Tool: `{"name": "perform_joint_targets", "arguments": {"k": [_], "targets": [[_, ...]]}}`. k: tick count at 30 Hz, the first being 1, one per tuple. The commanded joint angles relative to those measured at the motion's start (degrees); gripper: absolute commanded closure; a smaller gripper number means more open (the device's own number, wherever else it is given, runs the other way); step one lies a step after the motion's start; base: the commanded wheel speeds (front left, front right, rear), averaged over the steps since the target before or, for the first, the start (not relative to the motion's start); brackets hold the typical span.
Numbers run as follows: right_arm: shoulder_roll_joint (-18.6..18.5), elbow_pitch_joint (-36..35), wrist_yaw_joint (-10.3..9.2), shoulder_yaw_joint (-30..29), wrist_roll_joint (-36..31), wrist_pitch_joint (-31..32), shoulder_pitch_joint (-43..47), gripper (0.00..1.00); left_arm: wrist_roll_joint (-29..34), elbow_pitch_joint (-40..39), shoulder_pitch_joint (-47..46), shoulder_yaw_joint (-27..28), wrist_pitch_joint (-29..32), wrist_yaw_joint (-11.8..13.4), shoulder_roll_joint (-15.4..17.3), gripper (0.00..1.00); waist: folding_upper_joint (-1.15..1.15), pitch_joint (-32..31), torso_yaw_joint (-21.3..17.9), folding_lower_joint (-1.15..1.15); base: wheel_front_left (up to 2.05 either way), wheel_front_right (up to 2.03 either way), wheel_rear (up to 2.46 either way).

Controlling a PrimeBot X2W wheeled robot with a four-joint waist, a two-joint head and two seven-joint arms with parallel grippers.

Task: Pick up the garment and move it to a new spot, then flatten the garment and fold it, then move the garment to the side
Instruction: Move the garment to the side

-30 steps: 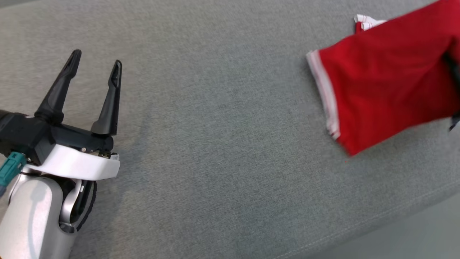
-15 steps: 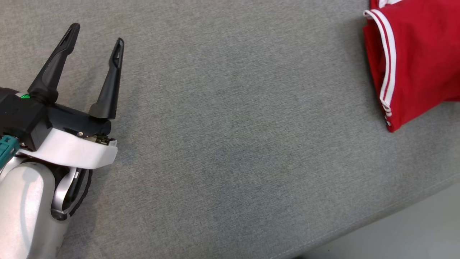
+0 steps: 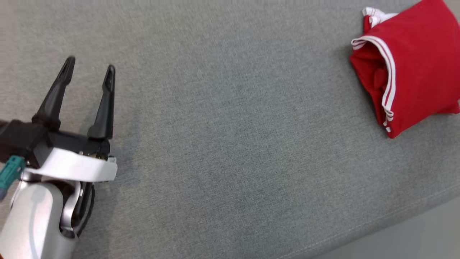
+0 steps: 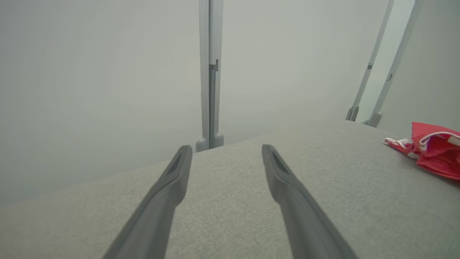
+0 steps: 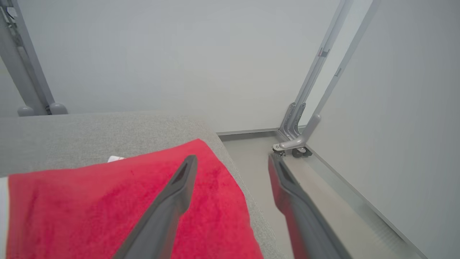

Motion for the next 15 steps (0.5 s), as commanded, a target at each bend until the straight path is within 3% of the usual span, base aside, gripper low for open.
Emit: {"name": "perform_joint_targets", "arguments": {"k": [1,9,15], "targets": [[0.7,-1.7,-0.04,-0.6,-0.1,-0.5,1.7,0.0,-0.6,0.4,1.1,0.5,-0.5,0.5,-0.1,0.0,0.0,-2.9,1.1,0.0,0.0,0.0,0.0],[7.8,-19.6,-0.03,-4.3,-4.5,-0.7,15.0,0.0,-2.9,3.4,7.6,1.8,-3.5,2.6,-2.4,0.0,0.0,-10.9,5.7,0.0,0.0,0.0,0.0],[13.3,-32.3,-0.04,-3.1,-6.9,2.8,24.1,0.0,-4.0,4.3,11.9,2.5,-4.4,4.0,-3.2,0.0,0.0,-15.4,10.1,0.0,0.0,0.0,0.0]]}}
